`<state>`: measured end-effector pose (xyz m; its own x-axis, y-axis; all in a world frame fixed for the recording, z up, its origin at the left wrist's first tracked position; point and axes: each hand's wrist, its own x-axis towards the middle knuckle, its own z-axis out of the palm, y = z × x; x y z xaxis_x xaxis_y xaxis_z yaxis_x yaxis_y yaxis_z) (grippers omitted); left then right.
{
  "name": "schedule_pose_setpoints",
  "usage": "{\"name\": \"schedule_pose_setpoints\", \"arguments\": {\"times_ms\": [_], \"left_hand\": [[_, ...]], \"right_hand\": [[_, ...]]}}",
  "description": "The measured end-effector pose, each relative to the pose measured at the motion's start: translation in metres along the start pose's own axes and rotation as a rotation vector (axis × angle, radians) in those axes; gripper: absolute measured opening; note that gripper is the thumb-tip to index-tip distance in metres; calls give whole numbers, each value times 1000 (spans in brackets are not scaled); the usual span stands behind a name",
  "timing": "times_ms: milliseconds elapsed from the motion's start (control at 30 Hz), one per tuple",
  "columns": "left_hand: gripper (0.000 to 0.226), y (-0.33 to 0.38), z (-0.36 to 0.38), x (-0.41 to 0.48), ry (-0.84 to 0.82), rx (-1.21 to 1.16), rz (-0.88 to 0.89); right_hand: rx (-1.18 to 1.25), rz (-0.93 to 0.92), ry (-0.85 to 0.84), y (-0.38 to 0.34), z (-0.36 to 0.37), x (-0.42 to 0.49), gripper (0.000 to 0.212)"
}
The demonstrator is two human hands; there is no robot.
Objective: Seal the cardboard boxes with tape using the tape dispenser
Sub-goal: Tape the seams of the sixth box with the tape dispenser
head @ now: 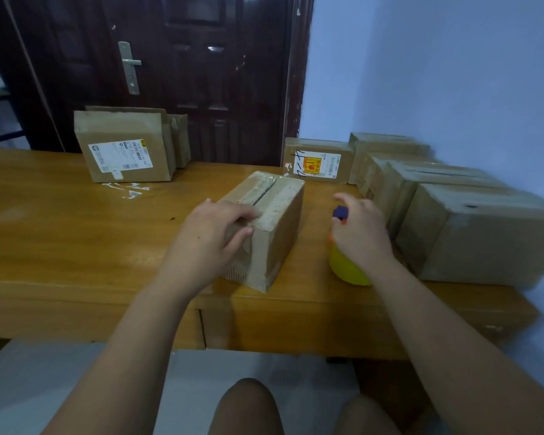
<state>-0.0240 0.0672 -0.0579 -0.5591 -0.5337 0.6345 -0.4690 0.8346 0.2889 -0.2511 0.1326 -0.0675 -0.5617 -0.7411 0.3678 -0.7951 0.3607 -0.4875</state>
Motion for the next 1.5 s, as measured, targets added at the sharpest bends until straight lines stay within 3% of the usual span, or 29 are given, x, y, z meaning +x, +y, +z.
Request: {"name": "schedule_pose_setpoints", "arguments": {"times_ms": [167, 267, 367, 633, 733, 800, 900, 967, 1067, 1167, 1367, 1500], "left_hand": [[23, 6, 24, 9, 50, 91, -23], [20, 18, 38, 15, 147, 105, -86], [19, 28, 51, 21, 219, 9, -165], [22, 34, 57, 45, 101, -15, -240], [22, 37, 48, 54, -11, 53, -240], [25, 46, 44, 56, 12, 119, -207], [18, 74, 39, 53, 155, -106, -215], [16, 97, 37, 53, 109, -346, -294], [32, 116, 45, 55, -3, -543, -415], [44, 123, 58, 56, 31, -617, -489], [19, 128, 67, 50, 307, -856, -612], [11, 120, 63, 52, 370, -986, -695]], "right_hand": [[-33, 292, -275, 32, -18, 15, 82], [-117, 339, -390, 41, -19, 17, 56], [-53, 363, -371, 48, -20, 17, 36], [856, 621, -242, 52, -15, -7, 14], [1070, 665, -228, 51, -15, -14, 25], [1184, 667, -205, 49, -15, -16, 37], [1266, 573, -114, 40, -16, -22, 45], [1226, 423, -9, 34, -19, -27, 46], [965, 162, 131, 26, -25, -36, 52], [754, 55, 204, 22, -29, -44, 66], [645, -102, 318, 15, -31, -61, 71], [649, -152, 301, 15, -31, -61, 72]]}}
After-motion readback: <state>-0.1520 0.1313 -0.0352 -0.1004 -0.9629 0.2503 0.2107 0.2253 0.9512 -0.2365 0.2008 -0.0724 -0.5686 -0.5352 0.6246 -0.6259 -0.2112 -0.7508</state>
